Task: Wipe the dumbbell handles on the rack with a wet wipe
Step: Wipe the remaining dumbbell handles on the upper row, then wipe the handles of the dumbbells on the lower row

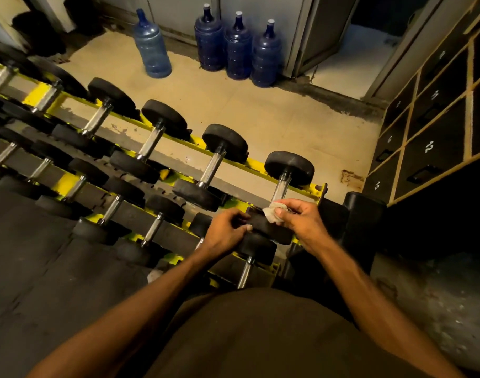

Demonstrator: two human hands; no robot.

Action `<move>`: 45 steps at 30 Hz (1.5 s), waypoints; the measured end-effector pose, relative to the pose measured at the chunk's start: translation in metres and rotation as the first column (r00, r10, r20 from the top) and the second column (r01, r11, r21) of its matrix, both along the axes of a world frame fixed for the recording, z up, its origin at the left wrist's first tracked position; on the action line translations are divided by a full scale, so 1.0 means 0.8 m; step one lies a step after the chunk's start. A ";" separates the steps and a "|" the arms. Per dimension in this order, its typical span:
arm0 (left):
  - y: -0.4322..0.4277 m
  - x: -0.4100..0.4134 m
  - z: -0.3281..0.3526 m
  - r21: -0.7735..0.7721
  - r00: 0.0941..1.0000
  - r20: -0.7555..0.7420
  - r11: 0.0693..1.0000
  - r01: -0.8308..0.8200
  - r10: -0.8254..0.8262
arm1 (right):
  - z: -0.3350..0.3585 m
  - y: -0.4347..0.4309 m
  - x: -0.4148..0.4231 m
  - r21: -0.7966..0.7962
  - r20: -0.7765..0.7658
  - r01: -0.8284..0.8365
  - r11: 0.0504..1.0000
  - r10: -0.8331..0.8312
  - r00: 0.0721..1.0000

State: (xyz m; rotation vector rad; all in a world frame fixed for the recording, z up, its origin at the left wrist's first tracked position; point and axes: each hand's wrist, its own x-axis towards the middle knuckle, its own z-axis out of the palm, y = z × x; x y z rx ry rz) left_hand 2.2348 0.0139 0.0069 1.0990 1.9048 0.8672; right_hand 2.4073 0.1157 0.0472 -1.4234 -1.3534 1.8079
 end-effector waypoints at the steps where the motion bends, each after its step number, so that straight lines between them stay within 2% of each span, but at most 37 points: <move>1: -0.014 -0.004 0.000 0.005 0.996 0.054 0.998 -0.066 0.065 | 0.009 -0.011 -0.008 -0.016 -0.038 -0.019 1.000 0.018 0.999; 4: -0.060 -0.019 0.015 0.036 0.955 0.220 0.977 -0.211 0.198 | 0.019 -0.046 -0.035 -0.115 -0.116 -0.116 0.987 0.103 0.988; 7: -0.110 -0.035 0.039 0.074 0.916 0.326 0.960 -0.271 0.233 | 0.007 -0.081 -0.069 -0.284 -0.170 -0.206 0.936 0.162 0.972; 10: -0.164 -0.053 0.045 0.054 0.872 0.361 0.926 -0.374 0.331 | -0.010 -0.121 -0.113 -0.406 -0.134 -0.301 0.863 0.270 0.954; 14: -0.224 -0.075 0.040 0.004 0.792 0.318 0.835 -0.551 0.521 | -0.020 -0.173 -0.165 -0.467 -0.172 -0.382 0.797 0.343 0.924; 19: -0.299 -0.121 0.039 -0.042 0.661 0.303 0.702 -0.711 0.687 | -0.016 -0.242 -0.236 -0.420 -0.158 -0.503 0.756 0.485 0.860; 22: -0.359 -0.163 0.034 -0.061 0.600 0.247 0.630 -0.774 0.761 | -0.010 -0.291 -0.285 -0.362 -0.239 -0.669 0.649 0.628 0.740; 25: -0.438 -0.216 0.033 -0.069 0.491 0.221 0.516 -0.854 0.842 | -0.009 -0.357 -0.351 -0.248 -0.263 -0.810 0.531 0.768 0.584; 27: -0.480 -0.247 0.033 -0.063 0.470 0.205 0.491 -0.869 0.859 | -0.011 -0.398 -0.394 -0.180 -0.210 -0.835 0.520 0.809 0.549; 31: -0.565 -0.308 0.035 -0.063 0.430 0.208 0.451 -0.890 0.878 | -0.017 -0.479 -0.480 -0.151 -0.154 -0.877 0.457 0.865 0.477; 36: -0.632 -0.375 0.035 -0.078 0.515 0.155 0.530 -0.844 0.843 | -0.022 -0.546 -0.573 -0.204 -0.124 -0.866 0.457 0.865 0.486; 38: -0.647 -0.408 0.034 -0.069 0.509 0.160 0.524 -0.849 0.846 | -0.026 -0.564 -0.613 -0.239 -0.120 -0.851 0.467 0.856 0.503; 41: -0.665 -0.468 0.035 -0.084 0.431 0.224 0.458 -0.885 0.874 | -0.033 -0.582 -0.687 -0.259 -0.105 -0.831 0.492 0.841 0.531; 45: -0.697 -0.574 0.022 -0.120 0.212 0.228 0.243 -0.963 0.950 | -0.041 -0.595 -0.804 -0.263 -0.048 -0.825 0.500 0.847 0.529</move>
